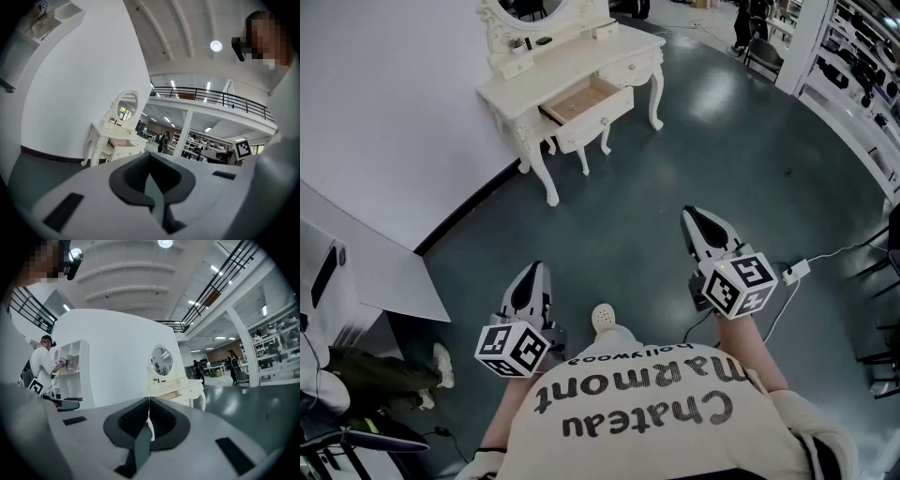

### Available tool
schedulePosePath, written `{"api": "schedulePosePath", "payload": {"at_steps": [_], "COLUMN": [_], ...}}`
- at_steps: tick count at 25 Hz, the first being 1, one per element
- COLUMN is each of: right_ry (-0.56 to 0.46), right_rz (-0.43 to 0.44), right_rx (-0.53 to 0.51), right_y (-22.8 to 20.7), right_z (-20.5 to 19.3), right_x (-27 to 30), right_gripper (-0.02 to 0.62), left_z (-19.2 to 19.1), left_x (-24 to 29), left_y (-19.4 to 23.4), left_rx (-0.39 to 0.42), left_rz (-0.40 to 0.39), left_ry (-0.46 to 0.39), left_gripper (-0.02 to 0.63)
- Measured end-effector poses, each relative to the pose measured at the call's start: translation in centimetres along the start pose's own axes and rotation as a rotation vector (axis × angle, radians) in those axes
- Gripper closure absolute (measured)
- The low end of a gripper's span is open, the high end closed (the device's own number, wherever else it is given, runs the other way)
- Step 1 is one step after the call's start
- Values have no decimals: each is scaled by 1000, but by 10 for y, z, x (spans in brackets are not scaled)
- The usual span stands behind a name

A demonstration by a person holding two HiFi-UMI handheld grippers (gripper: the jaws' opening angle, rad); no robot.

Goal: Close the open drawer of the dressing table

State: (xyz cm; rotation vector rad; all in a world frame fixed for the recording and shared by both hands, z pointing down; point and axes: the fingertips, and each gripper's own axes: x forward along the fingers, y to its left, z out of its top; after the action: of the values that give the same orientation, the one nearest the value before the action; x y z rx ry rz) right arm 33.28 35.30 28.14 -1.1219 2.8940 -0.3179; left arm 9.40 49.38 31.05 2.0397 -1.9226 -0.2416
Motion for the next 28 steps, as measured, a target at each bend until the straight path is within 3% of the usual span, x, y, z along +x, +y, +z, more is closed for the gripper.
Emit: {"api": "schedulePosePath", "payload": {"at_steps": [8,15,19,28], "right_ry": [59,47,53,131], "right_rz": [-16,-17,-30,-46], "right_rx": [-3,72,122,122], "right_y": [-7,-23,-38,-57], "right_z": [-19,-25,-23,-5], "right_x": [12,50,90,180], "right_gripper": [568,568,568,568], "left_z": [-11,-12,1,50], "left_x": [5,43,84,171], "left_y": [18,49,67,104], "left_rx": [-28,-62,-63,-53], "left_rz": [27,34,11,-45], "left_ry": [28,53,63,63], "left_gripper": [598,598,598,598]}}
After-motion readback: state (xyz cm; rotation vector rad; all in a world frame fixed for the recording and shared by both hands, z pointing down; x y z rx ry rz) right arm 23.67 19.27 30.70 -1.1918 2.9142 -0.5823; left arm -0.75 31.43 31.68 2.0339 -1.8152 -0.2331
